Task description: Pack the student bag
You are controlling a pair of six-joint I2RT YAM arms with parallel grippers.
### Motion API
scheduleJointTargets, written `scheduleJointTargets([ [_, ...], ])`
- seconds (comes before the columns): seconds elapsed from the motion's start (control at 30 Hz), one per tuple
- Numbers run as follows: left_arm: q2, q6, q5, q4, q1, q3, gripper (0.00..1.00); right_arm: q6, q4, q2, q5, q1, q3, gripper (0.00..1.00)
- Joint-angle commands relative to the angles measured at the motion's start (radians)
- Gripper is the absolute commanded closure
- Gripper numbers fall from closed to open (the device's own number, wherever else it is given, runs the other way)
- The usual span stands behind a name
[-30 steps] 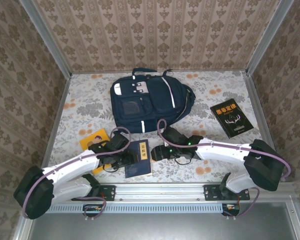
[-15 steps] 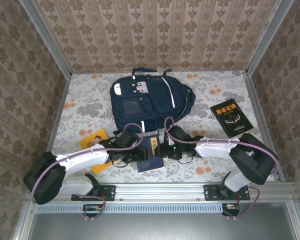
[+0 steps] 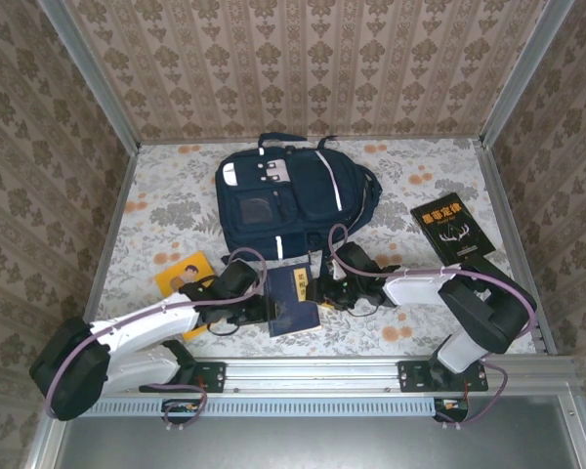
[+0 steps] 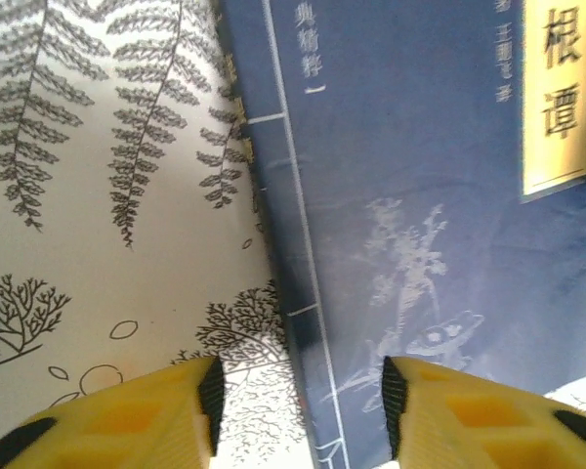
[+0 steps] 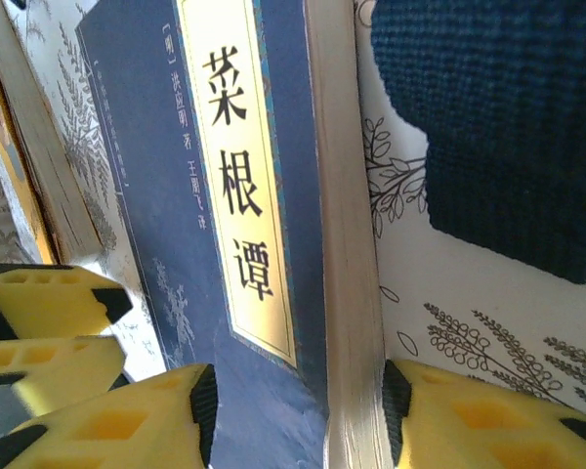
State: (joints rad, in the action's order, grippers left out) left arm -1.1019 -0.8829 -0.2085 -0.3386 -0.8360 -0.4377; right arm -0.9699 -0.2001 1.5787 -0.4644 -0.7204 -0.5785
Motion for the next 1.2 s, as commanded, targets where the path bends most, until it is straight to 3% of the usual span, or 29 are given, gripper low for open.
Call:
scheduleJointTargets([
  [0.0,-0.034,0.01,0.005,0.044,0.008,0.007,0.57,-0.017,-0.059,0.061,-0.006,-0.007,0.026,0.51],
  [0.4,-0.187,0.013,-0.06,0.157,0.003,-0.013,0.7,-0.028,-0.101,0.081,-0.049,-0.009,0.013,0.6],
  [0.93,-0.179,0.03,-0.031,0.107,-0.005,-0.03,0.7,0.014,0.008,-0.118,-0.074,-0.019,0.007,0.67],
  [1.17,-0.18,0.034,-0.034,0.107,-0.006,-0.036,0.7,-0.069,-0.118,-0.122,-0.135,-0.025,0.03,0.67],
])
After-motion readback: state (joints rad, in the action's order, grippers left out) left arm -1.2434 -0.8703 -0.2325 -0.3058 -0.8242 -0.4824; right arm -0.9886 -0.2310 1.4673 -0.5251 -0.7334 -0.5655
